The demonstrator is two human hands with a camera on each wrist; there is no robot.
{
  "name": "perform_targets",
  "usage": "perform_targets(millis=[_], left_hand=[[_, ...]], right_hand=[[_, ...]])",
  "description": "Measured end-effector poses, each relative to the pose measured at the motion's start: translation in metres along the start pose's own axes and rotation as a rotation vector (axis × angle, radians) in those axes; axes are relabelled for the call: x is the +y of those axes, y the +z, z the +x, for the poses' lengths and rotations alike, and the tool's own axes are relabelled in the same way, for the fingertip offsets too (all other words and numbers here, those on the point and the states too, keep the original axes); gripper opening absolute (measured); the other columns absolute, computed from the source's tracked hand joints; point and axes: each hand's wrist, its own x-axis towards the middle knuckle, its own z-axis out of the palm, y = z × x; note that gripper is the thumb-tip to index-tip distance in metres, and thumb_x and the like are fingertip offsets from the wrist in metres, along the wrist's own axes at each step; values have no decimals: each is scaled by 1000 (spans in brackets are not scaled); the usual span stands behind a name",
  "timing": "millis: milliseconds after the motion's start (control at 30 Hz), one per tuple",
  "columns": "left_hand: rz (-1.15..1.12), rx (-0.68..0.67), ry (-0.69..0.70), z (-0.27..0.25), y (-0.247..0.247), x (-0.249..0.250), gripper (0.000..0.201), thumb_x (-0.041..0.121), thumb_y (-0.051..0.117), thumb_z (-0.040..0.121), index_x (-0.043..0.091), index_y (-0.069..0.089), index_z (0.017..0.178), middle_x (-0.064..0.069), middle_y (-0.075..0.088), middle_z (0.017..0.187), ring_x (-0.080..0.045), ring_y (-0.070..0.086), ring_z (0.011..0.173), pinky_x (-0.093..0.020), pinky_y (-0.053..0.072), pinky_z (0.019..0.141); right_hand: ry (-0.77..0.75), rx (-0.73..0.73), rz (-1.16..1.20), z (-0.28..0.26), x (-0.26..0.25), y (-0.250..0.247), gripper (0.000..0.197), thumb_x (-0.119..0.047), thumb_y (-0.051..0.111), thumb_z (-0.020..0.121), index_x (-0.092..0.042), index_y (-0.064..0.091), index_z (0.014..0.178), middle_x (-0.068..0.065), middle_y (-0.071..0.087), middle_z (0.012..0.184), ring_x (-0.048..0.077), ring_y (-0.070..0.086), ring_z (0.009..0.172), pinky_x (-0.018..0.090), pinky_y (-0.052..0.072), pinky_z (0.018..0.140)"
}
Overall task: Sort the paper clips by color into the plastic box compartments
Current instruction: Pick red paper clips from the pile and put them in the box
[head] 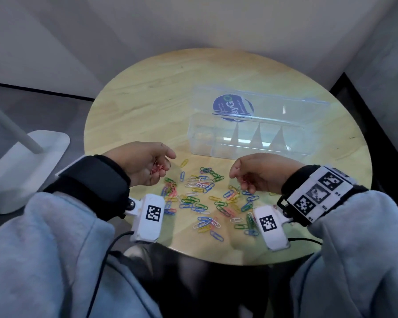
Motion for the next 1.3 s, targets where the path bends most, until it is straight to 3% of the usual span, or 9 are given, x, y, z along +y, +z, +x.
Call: perform_targets(millis=[133,267,400,567,767,933,1000,1100,1300], left_hand=[[362,121,-15,4,0,-1,13,13,49,87,14,50,74,-1,35,60,-14,26,46,-16,21,42],[948,231,26,7,-3,-10,9,21,61,82,18,58,75,-1,54,70,-18,47,64,-21,33,56],[1053,218,-17,11,4,-14,3,21,63,78,19,65,79,1,61,79,-18,53,76,-21,37,61],[1147,182,-46,19,12,-18,12,27,73,69,19,68,74,0,58,73,-20,51,71,-20,31,54],[1077,102,-14,21,15,-20,14,31,72,76,19,65,75,1,59,70,-16,52,68,-20,34,56],[899,51,27,17,11,-14,19,26,74,75,19,58,65,3,51,56,-13,44,51,-20,34,55],[724,1,30,17,8,-12,22,17,73,76,18,54,63,-1,49,57,-14,40,49,-19,34,52],[427,-50,52,16,4,-10,26,0,66,79,11,51,62,-2,51,50,-11,41,42,-15,37,43],[66,-131,82,15,1,-7,27,-8,54,85,10,50,66,3,58,43,-3,48,35,-11,42,38]], right_hand=[[-69,11,-373,0,-1,11,15,-9,60,87,-16,58,73,-1,44,53,7,42,40,18,35,40],[-137,54,-724,5,-13,24,3,-23,69,80,-22,67,81,-11,47,45,2,41,42,20,33,51],[-158,75,-930,19,-20,39,14,-21,67,82,-21,69,95,-10,43,61,2,40,55,20,32,52],[-73,85,-1031,33,-20,50,22,-6,60,77,-26,60,87,-7,49,64,12,47,54,21,40,53],[-75,37,-1267,34,-23,53,12,-8,56,83,-18,58,90,-1,57,85,18,48,73,18,32,48],[-105,51,-1220,41,-28,58,17,-15,60,85,-14,63,102,0,55,92,16,48,84,19,33,52],[-76,50,-1255,43,-27,61,4,-15,57,86,-16,58,89,2,57,90,19,49,83,22,39,62],[-4,24,-1347,43,-23,66,17,-17,48,87,-15,46,71,2,47,72,22,46,77,23,39,59],[30,15,-1053,33,-21,54,15,-12,61,78,-16,53,66,0,55,63,17,50,57,25,46,59]])
